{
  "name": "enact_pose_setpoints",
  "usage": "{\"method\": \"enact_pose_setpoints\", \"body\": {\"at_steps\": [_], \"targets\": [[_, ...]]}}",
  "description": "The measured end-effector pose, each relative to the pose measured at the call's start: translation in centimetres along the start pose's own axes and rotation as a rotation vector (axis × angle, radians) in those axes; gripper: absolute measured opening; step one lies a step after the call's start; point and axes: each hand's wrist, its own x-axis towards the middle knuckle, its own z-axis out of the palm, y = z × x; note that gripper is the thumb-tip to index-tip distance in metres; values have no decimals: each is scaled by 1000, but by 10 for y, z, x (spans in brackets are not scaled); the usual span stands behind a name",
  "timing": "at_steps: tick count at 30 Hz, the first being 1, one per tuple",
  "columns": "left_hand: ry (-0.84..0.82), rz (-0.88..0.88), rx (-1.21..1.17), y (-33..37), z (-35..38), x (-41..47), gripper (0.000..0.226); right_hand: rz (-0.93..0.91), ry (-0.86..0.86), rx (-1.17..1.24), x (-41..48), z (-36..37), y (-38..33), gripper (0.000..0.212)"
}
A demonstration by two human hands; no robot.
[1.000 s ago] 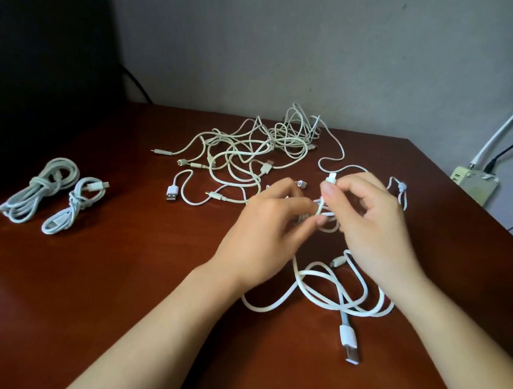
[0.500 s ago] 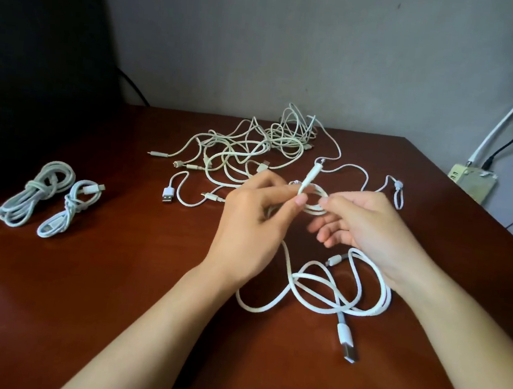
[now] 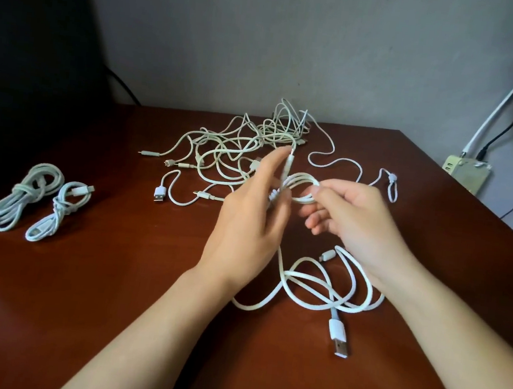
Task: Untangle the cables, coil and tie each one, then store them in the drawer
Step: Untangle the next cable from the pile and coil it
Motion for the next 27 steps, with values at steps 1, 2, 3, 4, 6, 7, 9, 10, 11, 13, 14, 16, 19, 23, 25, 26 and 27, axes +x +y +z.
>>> {"method": "enact_pose_setpoints", "body": {"at_steps": [1,2,3,4,6,7,9,10,11,13,14,16,19,23,25,26,27], "targets": [[1,-7,-18,0,0,0,49,19,-4,21,0,0,-1,27],[5,-12,-34,1,-1,-1,49,36,-7,40,0,1,-1,27],[8,-17,-43,1,-1,-2,48,51,-10,59,-1,1,-2,27],[7,-22,-47,1,-1,-2,46,64,-10,78,-1,1,-2,26],[4,-35,-51,0,-1,-2,40,88,-10,112,-1,2,-2,25],[5,-44,-50,-1,0,-1,37,97,-11,127,-1,2,-2,25],[-3,-43,-35,-3,0,-1,29,107,-8,150,0,4,-2,24],[-9,-28,-15,-4,0,0,23,107,-3,159,0,4,-1,23],[-13,-7,12,-5,1,0,16,104,4,165,0,4,-1,23],[-12,20,57,-7,2,1,12,95,10,163,1,4,0,23],[-15,26,71,-7,3,1,14,94,9,157,1,4,0,23],[-18,39,81,-8,4,0,15,96,7,147,1,3,1,23],[-3,53,82,-8,4,1,15,96,8,159,1,2,0,23],[25,86,103,-6,5,1,20,105,9,287,-1,-1,-4,18],[34,91,110,-6,6,1,25,111,-24,338,-2,-2,-7,27],[40,92,112,-7,6,1,27,111,-35,343,-3,-3,-8,33],[45,95,113,-7,6,1,28,105,-37,335,-4,-3,-8,33]]}}
